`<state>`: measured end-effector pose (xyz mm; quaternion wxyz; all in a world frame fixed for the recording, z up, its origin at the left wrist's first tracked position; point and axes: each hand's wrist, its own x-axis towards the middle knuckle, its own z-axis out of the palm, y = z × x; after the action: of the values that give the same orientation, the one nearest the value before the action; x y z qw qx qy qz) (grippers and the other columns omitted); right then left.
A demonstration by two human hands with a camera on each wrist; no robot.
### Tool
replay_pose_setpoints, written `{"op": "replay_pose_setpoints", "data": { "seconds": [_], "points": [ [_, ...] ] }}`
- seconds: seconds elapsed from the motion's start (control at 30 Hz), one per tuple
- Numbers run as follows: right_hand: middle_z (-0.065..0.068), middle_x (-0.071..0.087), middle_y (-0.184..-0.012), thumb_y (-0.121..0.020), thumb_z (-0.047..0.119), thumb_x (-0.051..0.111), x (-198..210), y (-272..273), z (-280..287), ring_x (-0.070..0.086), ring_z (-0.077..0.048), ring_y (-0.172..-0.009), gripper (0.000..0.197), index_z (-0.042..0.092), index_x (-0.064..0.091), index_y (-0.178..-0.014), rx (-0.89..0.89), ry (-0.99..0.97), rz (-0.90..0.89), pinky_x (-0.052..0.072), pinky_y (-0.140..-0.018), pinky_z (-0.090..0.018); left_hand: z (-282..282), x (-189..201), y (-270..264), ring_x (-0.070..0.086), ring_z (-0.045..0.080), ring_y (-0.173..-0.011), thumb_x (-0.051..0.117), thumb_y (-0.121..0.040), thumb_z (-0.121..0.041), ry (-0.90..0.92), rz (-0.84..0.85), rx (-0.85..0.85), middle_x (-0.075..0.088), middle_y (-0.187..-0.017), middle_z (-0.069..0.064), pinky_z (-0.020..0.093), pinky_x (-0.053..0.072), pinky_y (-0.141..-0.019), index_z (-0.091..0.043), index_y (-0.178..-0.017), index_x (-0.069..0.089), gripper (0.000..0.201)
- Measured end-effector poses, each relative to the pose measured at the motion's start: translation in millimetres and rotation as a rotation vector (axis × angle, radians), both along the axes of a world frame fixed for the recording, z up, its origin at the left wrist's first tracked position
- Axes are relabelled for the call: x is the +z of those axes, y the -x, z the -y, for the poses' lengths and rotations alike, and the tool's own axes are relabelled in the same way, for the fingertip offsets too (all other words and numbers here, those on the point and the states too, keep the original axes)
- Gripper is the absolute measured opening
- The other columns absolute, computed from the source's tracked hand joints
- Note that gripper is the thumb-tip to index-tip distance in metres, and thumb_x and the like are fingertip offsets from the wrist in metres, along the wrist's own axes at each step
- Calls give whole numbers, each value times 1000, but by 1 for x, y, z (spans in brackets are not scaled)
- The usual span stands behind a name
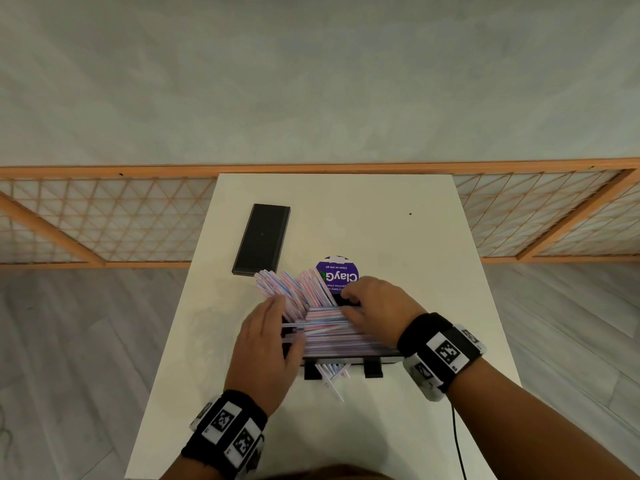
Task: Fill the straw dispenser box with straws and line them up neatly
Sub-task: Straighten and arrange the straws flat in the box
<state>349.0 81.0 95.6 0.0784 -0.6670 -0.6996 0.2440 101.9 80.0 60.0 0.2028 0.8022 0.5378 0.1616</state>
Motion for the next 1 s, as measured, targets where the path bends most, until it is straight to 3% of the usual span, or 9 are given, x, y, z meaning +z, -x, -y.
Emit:
{"op": "replay_pose_setpoints", "data": {
  "seconds": [0.07,0.13,0.3,0.37,0.47,0.67,0.73,0.83,1.0],
  "points": [
    [3,58,-92,-97,37,56,0,1,-7,55,-20,-83,15,23,58,-92,-48,-27,-3,41,-71,-31,0,6,0,45,18,-135,67,-95,-42,87,78,84,45,-151,3,30,42,-106,-18,-151,38,67],
    [4,54,-83,-97,38,56,-2,5,-15,52,-19,-77,19,23,51,-86,-73,-23,-3,40,-67,-31,1,10,-1,48,12,-128,67,-95,-41,177,156,148,44,-149,0,26,44,-100,-21,-151,36,67],
    [1,57,-103,-93,51,60,-8,21,-35,60,-21,-94,43,19,58,-120,-79,47,-67,53,-83,-37,11,8,-10,59,5,-115,63,-97,-36,265,279,78,58,-129,-12,30,54,-100,-32,-139,45,45],
    [0,54,-113,-89,54,62,-12,29,-42,58,-20,-95,42,23,57,-116,-53,77,-79,51,-83,-35,16,9,-17,57,1,-112,61,-98,-40,280,228,32,56,-128,-17,23,52,-98,-32,-142,40,50],
    [2,48,-106,-88,52,66,-17,38,-45,52,-20,-88,32,29,45,-96,-20,85,-73,44,-74,-32,19,7,-20,52,5,-112,55,-97,-48,194,63,-22,53,-130,-14,26,52,-97,-32,-142,40,50],
    [-6,55,-112,-96,36,61,-22,46,-44,56,-25,-97,25,15,53,-105,-19,72,-104,50,-83,-38,22,0,-20,45,16,-134,52,-98,-40,-46,-95,-261,49,-148,-2,41,41,-116,-21,-150,44,56],
    [-3,58,-100,-96,29,57,-22,44,-44,57,-22,-86,16,14,53,-99,-39,66,-160,51,-77,-38,25,-5,-21,41,19,-141,47,-100,-43,-60,-135,-365,46,-153,-1,43,37,-118,-21,-154,40,59],
    [6,47,-71,-97,25,56,-20,38,-42,44,-10,-60,21,22,41,-82,-96,40,-205,35,-58,-29,29,-13,-24,39,24,-143,43,-101,-51,-67,-214,-415,41,-157,0,46,37,-118,-22,-153,41,59],
    [3,50,-66,-101,27,56,4,23,-38,45,-10,-53,21,16,41,-92,-168,-51,-323,32,-50,-25,30,-24,-25,39,30,-143,39,-102,-59,-64,-287,-387,39,-158,2,47,33,-121,-19,-151,45,64]
  ]
}}
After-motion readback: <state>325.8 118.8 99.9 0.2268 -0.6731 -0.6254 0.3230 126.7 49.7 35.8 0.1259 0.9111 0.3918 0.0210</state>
